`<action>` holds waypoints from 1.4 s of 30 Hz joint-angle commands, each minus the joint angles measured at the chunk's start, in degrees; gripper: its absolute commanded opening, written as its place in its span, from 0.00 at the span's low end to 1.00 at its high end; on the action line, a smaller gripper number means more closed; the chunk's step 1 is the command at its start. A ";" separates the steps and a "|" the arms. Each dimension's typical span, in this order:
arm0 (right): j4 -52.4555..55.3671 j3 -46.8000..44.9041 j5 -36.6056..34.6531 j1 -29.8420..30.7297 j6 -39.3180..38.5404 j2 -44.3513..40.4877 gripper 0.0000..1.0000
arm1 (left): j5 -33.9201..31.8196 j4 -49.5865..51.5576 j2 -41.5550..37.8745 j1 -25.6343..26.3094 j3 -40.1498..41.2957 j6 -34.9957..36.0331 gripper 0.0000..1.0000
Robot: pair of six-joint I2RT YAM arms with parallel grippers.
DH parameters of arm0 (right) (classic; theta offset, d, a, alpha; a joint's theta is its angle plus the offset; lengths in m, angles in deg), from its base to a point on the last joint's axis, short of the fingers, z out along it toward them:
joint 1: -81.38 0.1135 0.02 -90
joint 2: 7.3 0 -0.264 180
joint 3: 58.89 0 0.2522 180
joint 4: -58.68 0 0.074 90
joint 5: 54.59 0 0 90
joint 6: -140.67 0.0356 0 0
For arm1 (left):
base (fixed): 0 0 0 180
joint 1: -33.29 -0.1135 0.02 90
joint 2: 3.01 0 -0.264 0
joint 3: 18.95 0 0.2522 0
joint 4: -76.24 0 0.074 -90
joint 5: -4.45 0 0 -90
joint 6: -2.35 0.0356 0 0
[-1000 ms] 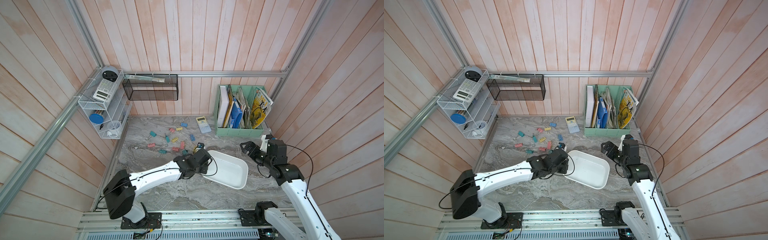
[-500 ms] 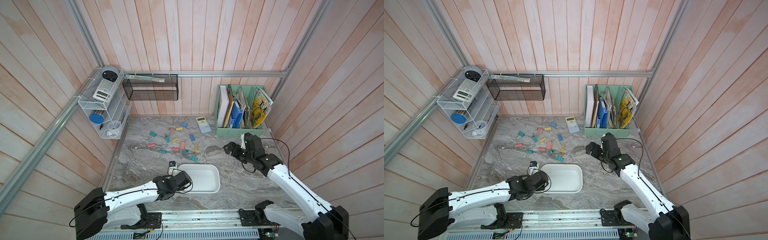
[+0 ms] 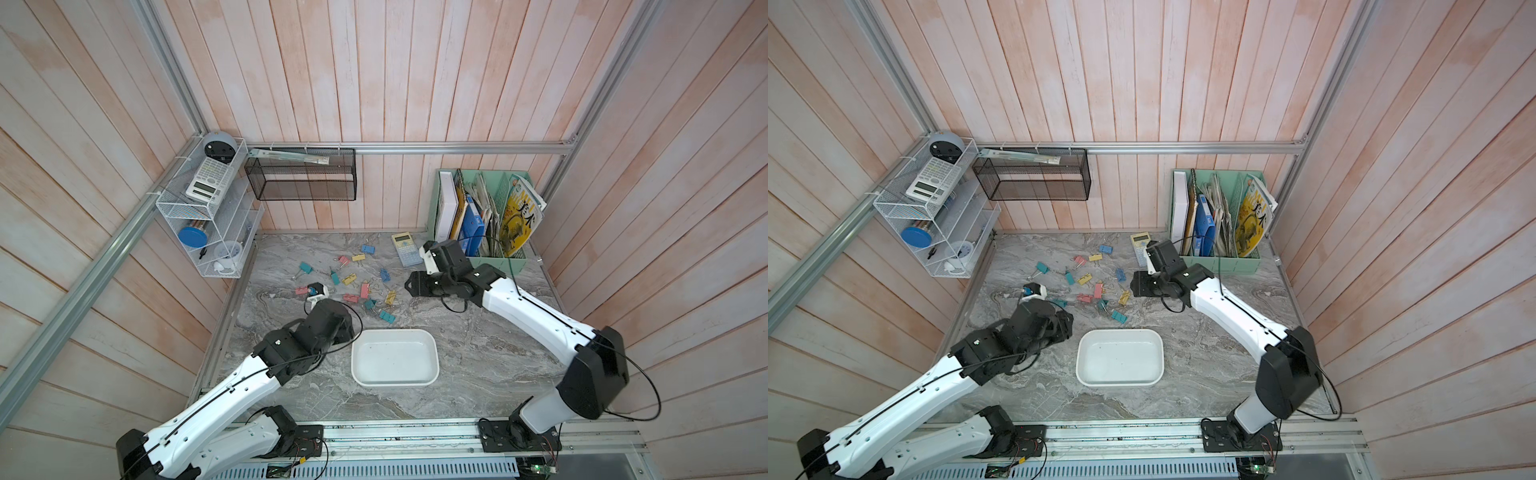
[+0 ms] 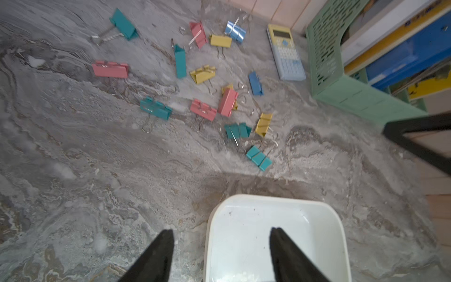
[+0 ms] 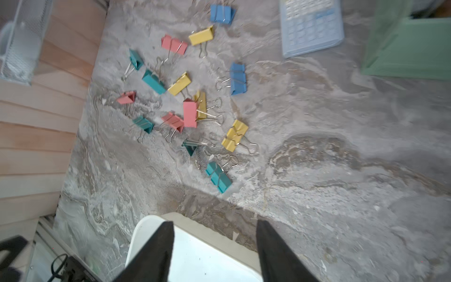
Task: Put the binder clips in the storage box
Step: Adjust the storage box at the center of the board, then pick up the binder clip at the center of the board.
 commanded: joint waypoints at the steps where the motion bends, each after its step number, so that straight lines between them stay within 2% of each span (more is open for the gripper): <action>1: 2.81 2.64 2.39 3.53 -10.73 5.74 0.48 | 8.00 3.12 1.35 -7.20 -3.36 9.49 1.00; 3: 0.11 2.16 2.86 3.52 -11.12 9.35 0.45 | 11.98 1.30 2.02 -10.75 -3.76 11.24 1.00; 5: -2.27 1.74 2.27 3.22 -10.88 12.61 0.45 | 14.10 -0.18 2.05 -11.74 -3.52 12.37 1.00; 8: -5.58 1.85 2.82 2.80 -10.69 17.18 0.55 | 17.02 -0.62 2.20 -11.83 -3.33 14.81 1.00; 13: -6.79 5.13 9.56 1.50 -10.89 22.85 0.55 | 20.20 1.68 2.96 -11.89 -2.98 16.83 1.00; 16: -8.62 4.80 10.36 0.45 -9.75 23.79 0.53 | 21.74 1.29 2.22 -11.87 -1.85 16.32 1.00; 24: -10.94 4.58 13.91 -2.41 -8.89 24.76 0.30 | 22.75 -1.13 1.06 -11.93 -0.77 15.35 1.00; 29: -8.89 7.06 16.12 -3.19 -8.77 26.52 0.06 | 21.94 0.03 -0.15 -11.92 -0.53 16.02 1.00; 31: -9.25 6.74 16.57 -3.20 -8.27 26.40 0.00 | 21.83 -0.38 -0.56 -11.97 -0.07 16.23 1.00; 37: -12.13 4.11 13.89 -3.11 -4.05 22.14 0.00 | 17.89 -2.27 0.31 -11.92 -0.07 15.66 1.00; 42: -16.44 -2.57 2.02 -1.02 4.80 10.45 0.00 | 10.78 -0.85 1.14 -11.93 -1.13 11.84 1.00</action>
